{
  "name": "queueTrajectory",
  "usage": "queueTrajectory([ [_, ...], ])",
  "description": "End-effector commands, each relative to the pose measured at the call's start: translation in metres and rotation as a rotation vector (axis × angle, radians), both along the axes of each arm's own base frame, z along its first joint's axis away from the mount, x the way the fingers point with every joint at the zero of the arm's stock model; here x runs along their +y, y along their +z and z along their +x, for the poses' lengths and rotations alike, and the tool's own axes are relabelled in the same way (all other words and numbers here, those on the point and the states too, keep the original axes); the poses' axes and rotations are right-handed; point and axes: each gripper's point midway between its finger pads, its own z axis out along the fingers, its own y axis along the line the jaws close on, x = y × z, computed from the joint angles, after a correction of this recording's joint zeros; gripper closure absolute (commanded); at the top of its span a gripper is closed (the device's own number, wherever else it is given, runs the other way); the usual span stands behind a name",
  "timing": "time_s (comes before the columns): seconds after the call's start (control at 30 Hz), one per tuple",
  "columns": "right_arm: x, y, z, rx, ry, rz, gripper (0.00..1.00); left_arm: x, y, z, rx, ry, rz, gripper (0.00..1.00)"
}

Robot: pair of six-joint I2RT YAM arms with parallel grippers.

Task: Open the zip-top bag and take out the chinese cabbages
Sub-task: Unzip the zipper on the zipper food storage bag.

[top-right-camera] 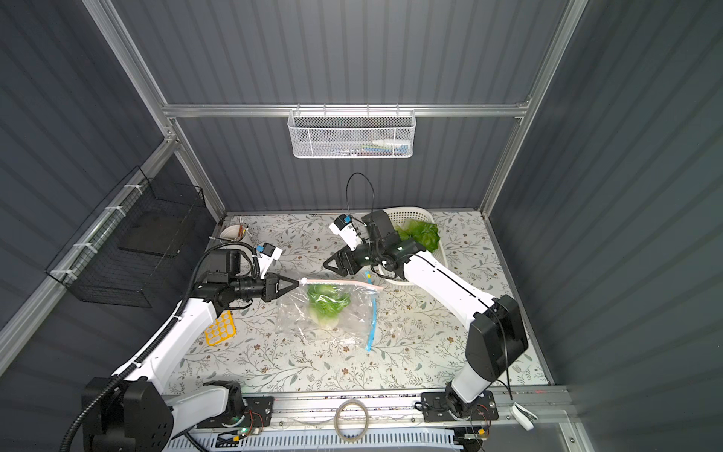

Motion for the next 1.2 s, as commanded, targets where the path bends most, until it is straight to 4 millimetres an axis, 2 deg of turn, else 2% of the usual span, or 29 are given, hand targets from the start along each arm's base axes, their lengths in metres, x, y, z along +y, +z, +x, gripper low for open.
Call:
queueTrajectory([
  [0.0, 0.018, 0.001, -0.016, 0.008, 0.104, 0.013, 0.43, -0.003, 0.006, -0.006, -0.011, -0.018, -0.020, 1.00],
  [0.2, 0.037, -0.003, -0.031, 0.013, 0.197, 0.016, 0.52, -0.003, 0.006, -0.007, -0.012, -0.018, -0.018, 1.00],
  [0.43, 0.051, -0.004, -0.044, 0.002, 0.272, 0.009, 0.54, -0.004, 0.005, -0.007, -0.009, -0.021, -0.021, 1.00],
  [0.67, 0.057, -0.006, -0.039, -0.009, 0.291, -0.017, 0.56, -0.005, 0.006, -0.009, -0.012, -0.031, -0.026, 1.00],
  [0.87, 0.061, -0.011, -0.038, -0.003, 0.324, -0.037, 0.65, -0.006, 0.009, -0.011, -0.023, -0.035, -0.030, 1.00],
  [1.17, 0.069, -0.015, -0.041, 0.015, 0.372, -0.049, 0.72, -0.007, 0.008, -0.011, -0.021, -0.038, -0.031, 1.00],
])
